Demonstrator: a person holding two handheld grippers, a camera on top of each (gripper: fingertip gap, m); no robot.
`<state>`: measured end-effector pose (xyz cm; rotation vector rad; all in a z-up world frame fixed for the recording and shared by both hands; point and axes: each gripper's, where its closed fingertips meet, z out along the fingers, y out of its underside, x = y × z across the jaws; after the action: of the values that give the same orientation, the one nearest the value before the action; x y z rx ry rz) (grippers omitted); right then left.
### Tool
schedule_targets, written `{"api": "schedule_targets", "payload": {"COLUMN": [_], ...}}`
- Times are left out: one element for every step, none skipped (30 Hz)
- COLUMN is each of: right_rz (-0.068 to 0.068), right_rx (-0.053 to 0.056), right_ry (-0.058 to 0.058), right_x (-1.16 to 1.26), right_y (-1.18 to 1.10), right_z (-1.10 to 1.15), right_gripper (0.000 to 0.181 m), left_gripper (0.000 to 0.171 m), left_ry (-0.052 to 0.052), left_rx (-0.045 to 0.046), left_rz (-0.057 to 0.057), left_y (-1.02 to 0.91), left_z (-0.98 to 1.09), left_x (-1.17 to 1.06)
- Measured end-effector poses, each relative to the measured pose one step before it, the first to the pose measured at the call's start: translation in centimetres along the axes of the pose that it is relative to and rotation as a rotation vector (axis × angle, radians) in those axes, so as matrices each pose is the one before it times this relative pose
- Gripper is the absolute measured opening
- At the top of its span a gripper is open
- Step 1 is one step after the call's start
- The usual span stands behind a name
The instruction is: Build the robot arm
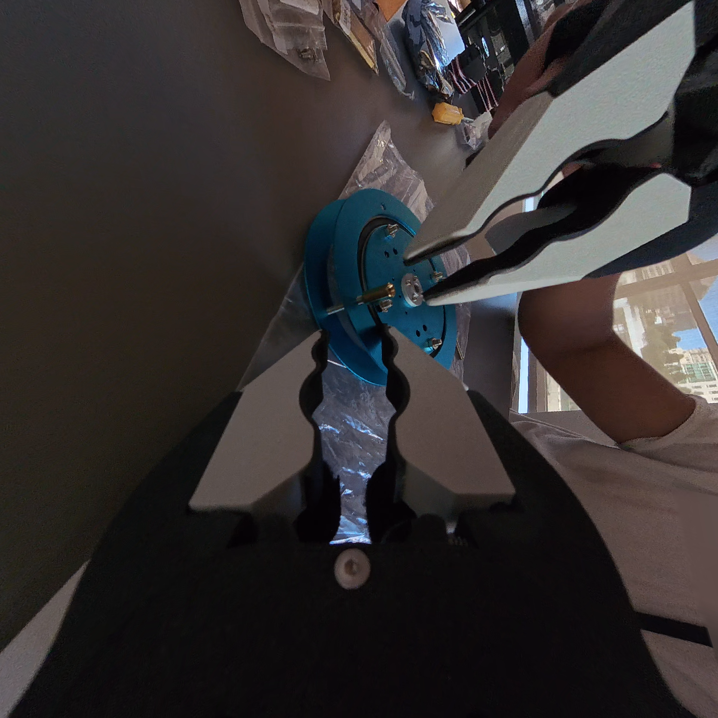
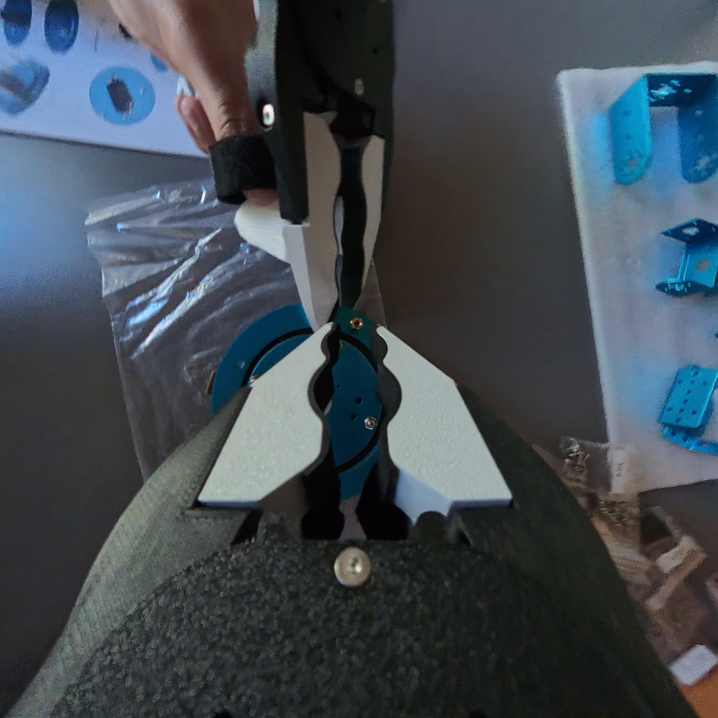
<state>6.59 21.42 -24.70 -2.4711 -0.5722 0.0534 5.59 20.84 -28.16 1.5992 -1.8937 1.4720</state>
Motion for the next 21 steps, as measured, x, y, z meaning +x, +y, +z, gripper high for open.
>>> {"api": "schedule_targets", "payload": {"right_rz": [-0.0566,-0.0607,-0.061,-0.0531,-0.0452,-0.0323,-0.0191,-0.0079,0.0017,0.0083,0.0123,0.0169,0.0198,0.0184,0.0173,0.0156,0.0147,0.0127,0.004,-0.0075,-0.0171], "right_rx": [-0.0586,-0.0662,-0.0777,-0.0846,-0.0574,-0.0206,0.0,0.0046,0.0013,-0.0012,0.0038,0.0055,-0.0028,-0.0131,-0.0149,-0.0013,0.0068,0.0152,0.02,0.0304,0.0463], "right_ry": [-0.0105,-0.0105,-0.0149,0.0075,-0.0084,-0.0298,-0.0281,-0.0232,-0.0207,-0.0222,-0.0266,-0.0279,-0.0228,-0.016,-0.0093,-0.0145,-0.0203,-0.0109,0.0008,0.0042,0.0005], "right_x": [0.044,0.075,0.023,0.376,0.105,-0.238,-0.195,-0.085,-0.004,-0.008,-0.089,-0.145,-0.053,0.023,0.087,-0.049,-0.196,-0.086,0.011,-0.044,-0.194], "right_y": [-0.019,0.147,0.327,0.43,0.151,-0.282,-0.503,-0.396,-0.192,-0.037,-0.009,0.104,0.328,0.552,0.646,0.515,0.394,0.227,0.032,-0.317,-0.732], "right_z": [0.186,0.275,0.341,0.247,0.237,0.216,0.156,0.085,0.03,-0.003,-0.007,0.026,0.068,0.054,0.008,-0.041,-0.125,-0.234,-0.273,-0.293,-0.217], "right_gripper": [0.015,0.015,0.015,0.016,0.016,0.014,0.014,0.013,0.013,0.012,0.011,0.01,0.011,0.01,0.011,0.011,0.011,0.011,0.011,0.012,0.013], "left_gripper": [0.026,0.026,0.025,0.025,0.025,0.026,0.025,0.025,0.025,0.025,0.026,0.026,0.025,0.025,0.025,0.025,0.025,0.025,0.025,0.025,0.025], "left_ry": [0.0025,0.0024,0.0015,0.0,-0.0006,-0.0004,-0.0002,-0.0001,-0.0001,-0.0003,-0.0002,0.0001,0.0006,0.0008,0.0008,0.0008,0.0006,0.0003,-0.0001,0.0001,0.0007], "left_rx": [0.00166,0.00052,-0.00004,0.00006,-0.00009,0.00009,0.00014,0.00018,0.00061,0.0004,0.00007,0.00073,0.00087,0.00007,-0.00017,-0.00041,-0.00005,-0.0001,-0.00033,-0.00034,-0.00016], "left_rz": [-0.0005,-0.002,-0.0018,0.0001,0.001,0.0006,-0.0002,-0.0006,-0.0005,0.0002,0.0007,-0.0003,-0.0012,-0.0017,-0.0012,-0.001,-0.0003,-0.0003,0.0004,0.0006,-0.0008], "left_y": [-0.007,-0.003,0.006,-0.001,-0.003,0.003,-0.01,-0.011,-0.003,0.004,-0.006,-0.01,-0.009,0.008,-0.006,0.001,-0.001,-0.002,-0.001,0.006,-0.002], "left_z": [0.001,0.005,0.009,0.0,0.003,0.0,0.005,0.005,0.009,0.007,-0.004,0.005,-0.005,0.001,0.008,-0.003,-0.008,0.008,-0.007,0.006,-0.001], "left_x": [0.015,0.011,0.002,0.0,-0.002,0.008,-0.005,0.0,-0.005,0.004,-0.001,0.004,-0.002,0.003,-0.008,0.001,0.005,-0.004,0.002,0.003,-0.002]}}
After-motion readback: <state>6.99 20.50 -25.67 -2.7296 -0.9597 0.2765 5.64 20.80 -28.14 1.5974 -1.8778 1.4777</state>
